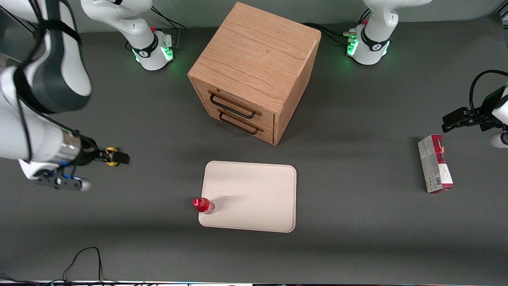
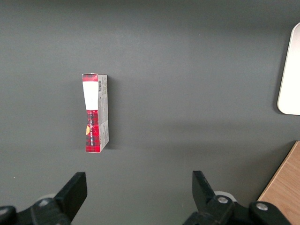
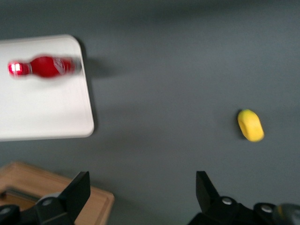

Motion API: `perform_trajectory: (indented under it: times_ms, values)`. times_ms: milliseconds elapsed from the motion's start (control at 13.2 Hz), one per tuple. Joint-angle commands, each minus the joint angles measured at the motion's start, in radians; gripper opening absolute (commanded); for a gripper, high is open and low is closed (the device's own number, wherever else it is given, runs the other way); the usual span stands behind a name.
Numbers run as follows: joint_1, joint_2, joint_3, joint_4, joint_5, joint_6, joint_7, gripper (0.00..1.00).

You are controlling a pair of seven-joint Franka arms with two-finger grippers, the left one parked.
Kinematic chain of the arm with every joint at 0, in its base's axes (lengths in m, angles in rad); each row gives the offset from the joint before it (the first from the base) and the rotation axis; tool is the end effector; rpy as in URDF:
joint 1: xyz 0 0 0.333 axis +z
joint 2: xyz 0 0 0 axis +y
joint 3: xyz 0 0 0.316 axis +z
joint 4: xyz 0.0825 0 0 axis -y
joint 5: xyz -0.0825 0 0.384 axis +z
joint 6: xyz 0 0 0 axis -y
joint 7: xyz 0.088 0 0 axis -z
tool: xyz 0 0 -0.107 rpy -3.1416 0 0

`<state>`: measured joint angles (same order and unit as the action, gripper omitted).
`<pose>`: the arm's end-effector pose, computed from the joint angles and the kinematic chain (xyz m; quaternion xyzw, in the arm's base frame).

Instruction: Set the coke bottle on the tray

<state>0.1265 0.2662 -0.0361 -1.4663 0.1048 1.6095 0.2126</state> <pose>0.6255 0.0701 0.5193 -0.9948 0.0658 0.0677 0.0375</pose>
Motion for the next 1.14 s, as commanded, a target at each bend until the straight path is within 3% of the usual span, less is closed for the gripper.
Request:
perform_trajectory:
  times_ms: [0,532,1063]
  values:
    - [-0.088,-0.192,0.097,-0.212,-0.045,0.03,-0.077,1.0]
    - [-0.035,-0.257,0.013,-0.224,-0.063,-0.026,-0.203,1.0]
    - [-0.074,-0.252,0.008,-0.195,-0.053,-0.099,-0.219,1.0]
